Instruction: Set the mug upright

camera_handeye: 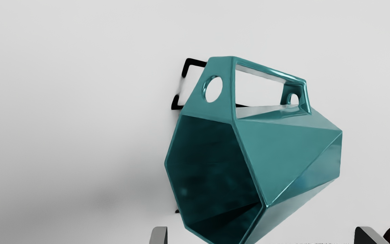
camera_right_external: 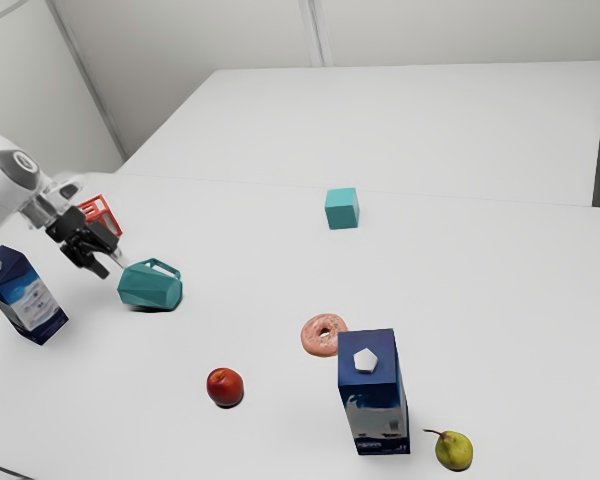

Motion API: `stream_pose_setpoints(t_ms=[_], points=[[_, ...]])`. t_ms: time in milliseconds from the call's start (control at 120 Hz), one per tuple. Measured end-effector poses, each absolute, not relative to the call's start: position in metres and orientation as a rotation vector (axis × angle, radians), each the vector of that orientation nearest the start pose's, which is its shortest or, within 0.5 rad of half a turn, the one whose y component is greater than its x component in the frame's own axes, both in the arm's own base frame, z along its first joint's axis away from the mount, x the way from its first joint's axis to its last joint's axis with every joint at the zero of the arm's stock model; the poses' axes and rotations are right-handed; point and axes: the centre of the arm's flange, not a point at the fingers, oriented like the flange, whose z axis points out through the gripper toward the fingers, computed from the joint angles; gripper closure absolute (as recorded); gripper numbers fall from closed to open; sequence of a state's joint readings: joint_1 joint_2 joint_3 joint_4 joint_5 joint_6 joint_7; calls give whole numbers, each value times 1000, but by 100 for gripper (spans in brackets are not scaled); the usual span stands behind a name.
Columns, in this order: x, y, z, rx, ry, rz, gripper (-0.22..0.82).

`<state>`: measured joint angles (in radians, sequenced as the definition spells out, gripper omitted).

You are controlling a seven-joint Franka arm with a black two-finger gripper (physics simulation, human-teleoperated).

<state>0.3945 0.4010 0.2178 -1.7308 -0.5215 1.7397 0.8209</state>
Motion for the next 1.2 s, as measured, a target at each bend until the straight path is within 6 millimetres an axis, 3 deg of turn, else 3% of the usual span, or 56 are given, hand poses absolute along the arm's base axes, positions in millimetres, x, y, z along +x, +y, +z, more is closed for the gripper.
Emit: stream_pose_setpoints(t_ms=[208,642,1200], points=[[532,305,318,2481,-64,11,0],[535,298,306,2339,-65,111,2],[540,293,300,2309,-66,137,41]])
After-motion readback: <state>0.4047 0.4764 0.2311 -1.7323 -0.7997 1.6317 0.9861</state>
